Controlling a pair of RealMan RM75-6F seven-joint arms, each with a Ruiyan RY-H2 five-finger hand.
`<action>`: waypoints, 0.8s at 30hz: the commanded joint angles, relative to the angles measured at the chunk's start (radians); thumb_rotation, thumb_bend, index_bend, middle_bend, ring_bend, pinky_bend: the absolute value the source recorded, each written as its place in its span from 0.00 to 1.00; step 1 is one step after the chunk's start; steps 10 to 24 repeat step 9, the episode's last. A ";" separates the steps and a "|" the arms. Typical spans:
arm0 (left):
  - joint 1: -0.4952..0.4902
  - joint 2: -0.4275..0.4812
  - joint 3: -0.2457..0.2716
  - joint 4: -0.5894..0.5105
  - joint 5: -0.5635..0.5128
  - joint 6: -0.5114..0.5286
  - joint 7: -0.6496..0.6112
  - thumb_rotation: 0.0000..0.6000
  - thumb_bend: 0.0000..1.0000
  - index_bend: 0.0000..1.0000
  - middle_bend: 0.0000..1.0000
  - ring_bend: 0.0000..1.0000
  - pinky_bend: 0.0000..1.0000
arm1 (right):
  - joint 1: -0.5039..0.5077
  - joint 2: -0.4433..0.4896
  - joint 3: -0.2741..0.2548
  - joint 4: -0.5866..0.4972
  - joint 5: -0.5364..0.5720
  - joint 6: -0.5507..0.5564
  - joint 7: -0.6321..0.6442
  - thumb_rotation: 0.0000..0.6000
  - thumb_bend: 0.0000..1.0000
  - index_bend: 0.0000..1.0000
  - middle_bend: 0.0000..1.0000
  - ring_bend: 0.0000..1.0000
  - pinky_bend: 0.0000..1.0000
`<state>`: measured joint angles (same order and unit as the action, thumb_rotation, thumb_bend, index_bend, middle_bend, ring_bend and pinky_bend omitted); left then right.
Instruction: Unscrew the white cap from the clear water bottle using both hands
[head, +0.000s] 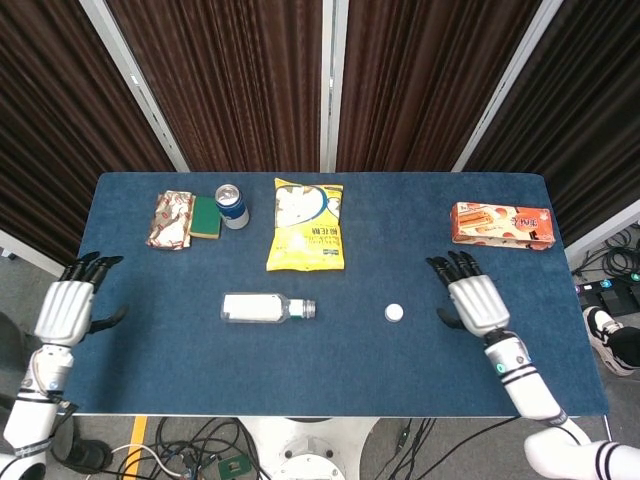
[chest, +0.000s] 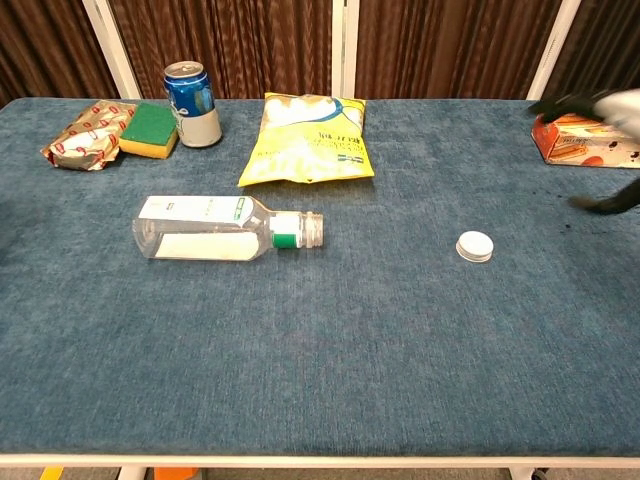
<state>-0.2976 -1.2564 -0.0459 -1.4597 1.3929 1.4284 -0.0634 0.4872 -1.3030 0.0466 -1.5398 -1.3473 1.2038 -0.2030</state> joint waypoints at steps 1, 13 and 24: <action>0.052 0.031 0.029 0.043 0.001 0.031 -0.014 1.00 0.24 0.19 0.21 0.11 0.14 | -0.173 0.118 -0.041 -0.085 -0.076 0.233 0.064 1.00 0.23 0.06 0.08 0.00 0.00; 0.144 0.089 0.061 -0.019 0.018 0.102 0.012 1.00 0.23 0.19 0.21 0.11 0.12 | -0.325 0.190 -0.109 -0.105 -0.160 0.383 0.201 1.00 0.24 0.06 0.05 0.00 0.00; 0.144 0.089 0.061 -0.019 0.018 0.102 0.012 1.00 0.23 0.19 0.21 0.11 0.12 | -0.325 0.190 -0.109 -0.105 -0.160 0.383 0.201 1.00 0.24 0.06 0.05 0.00 0.00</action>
